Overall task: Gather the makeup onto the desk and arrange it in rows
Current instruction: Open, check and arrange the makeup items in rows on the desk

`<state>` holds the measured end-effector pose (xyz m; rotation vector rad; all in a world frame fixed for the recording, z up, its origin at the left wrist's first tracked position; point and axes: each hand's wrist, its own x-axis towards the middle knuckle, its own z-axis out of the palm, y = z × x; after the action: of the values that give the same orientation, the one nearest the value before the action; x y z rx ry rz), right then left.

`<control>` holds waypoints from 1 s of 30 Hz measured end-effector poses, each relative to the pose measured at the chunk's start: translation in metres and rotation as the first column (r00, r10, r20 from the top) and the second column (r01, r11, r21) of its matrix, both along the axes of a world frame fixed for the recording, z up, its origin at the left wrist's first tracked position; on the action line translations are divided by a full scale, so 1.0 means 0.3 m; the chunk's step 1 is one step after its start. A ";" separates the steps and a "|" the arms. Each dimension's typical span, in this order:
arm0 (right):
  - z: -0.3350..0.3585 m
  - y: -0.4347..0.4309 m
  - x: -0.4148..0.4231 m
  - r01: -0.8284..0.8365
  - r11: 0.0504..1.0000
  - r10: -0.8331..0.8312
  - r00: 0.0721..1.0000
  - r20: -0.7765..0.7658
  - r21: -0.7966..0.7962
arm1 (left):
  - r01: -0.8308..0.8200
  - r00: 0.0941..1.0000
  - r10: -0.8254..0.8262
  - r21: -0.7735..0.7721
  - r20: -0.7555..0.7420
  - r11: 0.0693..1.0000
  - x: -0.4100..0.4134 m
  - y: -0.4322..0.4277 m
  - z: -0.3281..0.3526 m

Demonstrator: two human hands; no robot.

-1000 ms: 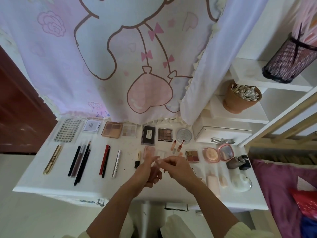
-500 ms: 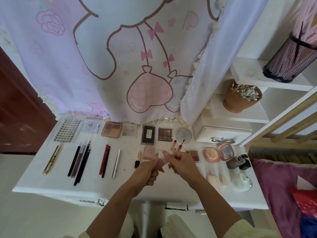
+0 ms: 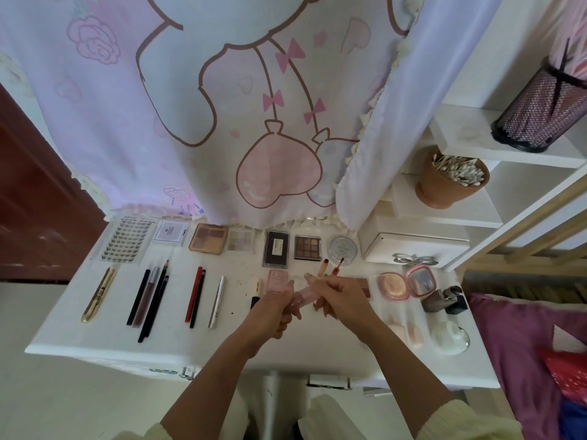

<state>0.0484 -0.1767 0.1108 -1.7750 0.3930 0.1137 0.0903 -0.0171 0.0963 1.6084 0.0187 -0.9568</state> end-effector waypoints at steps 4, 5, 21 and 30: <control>0.004 -0.003 0.008 -0.008 0.997 0.008 1.000 -0.003 -0.077 | 0.001 1.000 -0.001 0.033 0.006 0.999 0.004 -0.006 -0.012; 0.005 -0.008 0.006 -0.024 0.998 0.023 1.000 -0.007 -0.064 | -0.002 1.000 0.001 0.040 0.012 0.999 0.005 -0.004 -0.014; 0.004 -0.030 -0.009 -0.004 0.997 0.010 0.997 -0.082 0.073 | 0.014 0.997 -0.023 0.122 0.079 0.992 -0.006 -0.018 -0.022; 0.017 -0.016 0.000 0.001 1.000 0.001 0.994 -0.113 0.010 | 0.009 0.997 -0.018 0.130 0.072 0.991 -0.001 -0.018 -0.017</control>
<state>0.0483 -0.1816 0.1158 -1.7637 0.4732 0.2165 0.0901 -0.0224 0.0912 1.7648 0.0203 -0.9226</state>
